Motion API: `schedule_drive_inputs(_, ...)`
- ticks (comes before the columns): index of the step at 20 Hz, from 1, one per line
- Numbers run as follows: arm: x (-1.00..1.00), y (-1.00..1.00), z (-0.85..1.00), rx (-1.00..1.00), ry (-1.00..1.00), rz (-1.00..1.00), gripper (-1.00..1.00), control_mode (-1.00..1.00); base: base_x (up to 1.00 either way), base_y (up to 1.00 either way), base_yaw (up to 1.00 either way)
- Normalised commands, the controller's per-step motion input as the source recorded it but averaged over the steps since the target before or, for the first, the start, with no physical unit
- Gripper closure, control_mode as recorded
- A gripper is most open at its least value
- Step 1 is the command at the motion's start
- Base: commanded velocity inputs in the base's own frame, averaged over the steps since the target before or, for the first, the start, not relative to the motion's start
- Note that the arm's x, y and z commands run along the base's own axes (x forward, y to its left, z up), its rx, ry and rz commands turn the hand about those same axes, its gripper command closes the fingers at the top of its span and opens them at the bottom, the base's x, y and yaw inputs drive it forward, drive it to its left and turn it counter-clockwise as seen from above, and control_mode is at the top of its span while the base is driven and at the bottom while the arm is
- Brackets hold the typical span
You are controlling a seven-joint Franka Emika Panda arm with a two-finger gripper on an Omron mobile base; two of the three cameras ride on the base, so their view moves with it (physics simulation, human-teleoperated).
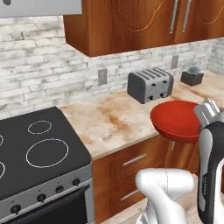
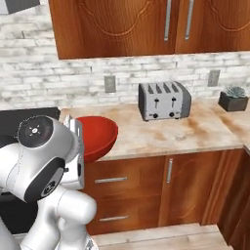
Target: Clear the mugs and bowl far away from the sink.
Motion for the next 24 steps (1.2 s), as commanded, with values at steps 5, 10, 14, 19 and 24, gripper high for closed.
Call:
schedule_drive_inputs(5,0.0,0.0,0.0,0.0,0.0,0.0,1.0,1.0,0.92,-0.02,0.21)
schedule_drive_inputs(10,0.0,0.0,0.0,0.0,0.0,0.0,1.0,1.0,0.59,-0.01,0.3)
schedule_drive_inputs(14,0.0,0.0,0.0,0.0,0.0,0.0,1.0,1.0,0.39,-0.26,0.22)
schedule_drive_inputs(19,0.0,0.0,0.0,0.0,0.0,0.0,1.0,1.0,0.51,-0.13,0.31)
schedule_drive_inputs(24,0.0,0.0,0.0,0.0,0.0,0.0,1.0,1.0,0.27,-0.11,0.3)
